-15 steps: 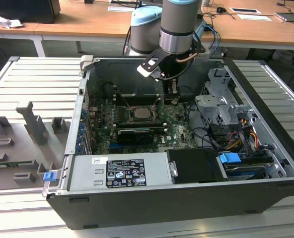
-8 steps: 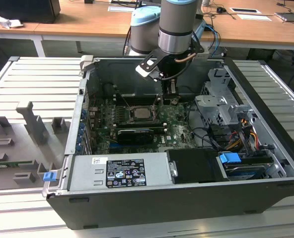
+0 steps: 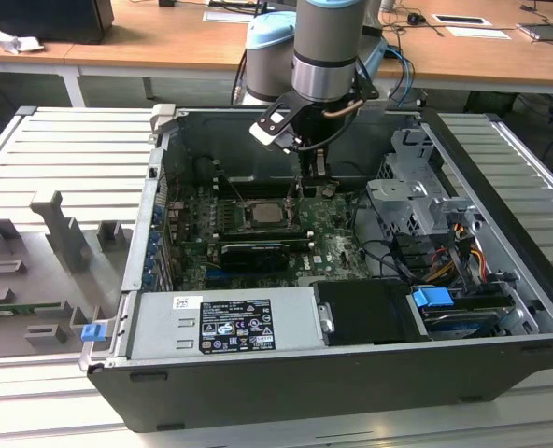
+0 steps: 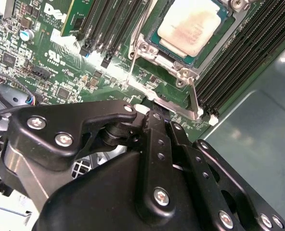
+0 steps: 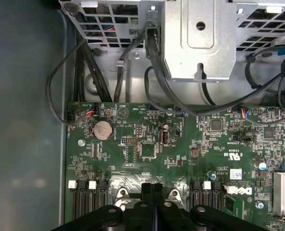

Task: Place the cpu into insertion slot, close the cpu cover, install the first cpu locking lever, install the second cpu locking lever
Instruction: 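Close the cpu cover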

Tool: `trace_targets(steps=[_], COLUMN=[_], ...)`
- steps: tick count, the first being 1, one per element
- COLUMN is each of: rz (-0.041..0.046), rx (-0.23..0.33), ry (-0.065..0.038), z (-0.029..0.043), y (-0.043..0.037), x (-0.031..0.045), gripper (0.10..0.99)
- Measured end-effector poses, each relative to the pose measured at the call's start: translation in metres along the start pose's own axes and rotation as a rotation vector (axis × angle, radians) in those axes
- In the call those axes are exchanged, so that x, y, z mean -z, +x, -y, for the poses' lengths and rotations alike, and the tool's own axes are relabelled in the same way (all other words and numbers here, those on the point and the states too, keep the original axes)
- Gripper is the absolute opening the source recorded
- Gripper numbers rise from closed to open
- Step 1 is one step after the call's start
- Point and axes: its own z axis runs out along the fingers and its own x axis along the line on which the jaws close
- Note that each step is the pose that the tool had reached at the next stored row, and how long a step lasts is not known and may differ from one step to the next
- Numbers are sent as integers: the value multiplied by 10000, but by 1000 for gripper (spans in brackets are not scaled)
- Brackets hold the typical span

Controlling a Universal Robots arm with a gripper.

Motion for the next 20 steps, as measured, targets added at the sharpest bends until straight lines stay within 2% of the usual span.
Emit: trace_targets(steps=[20], rz=[0], rx=[1], ry=[0], z=[141], y=[2], x=[5], gripper=[106])
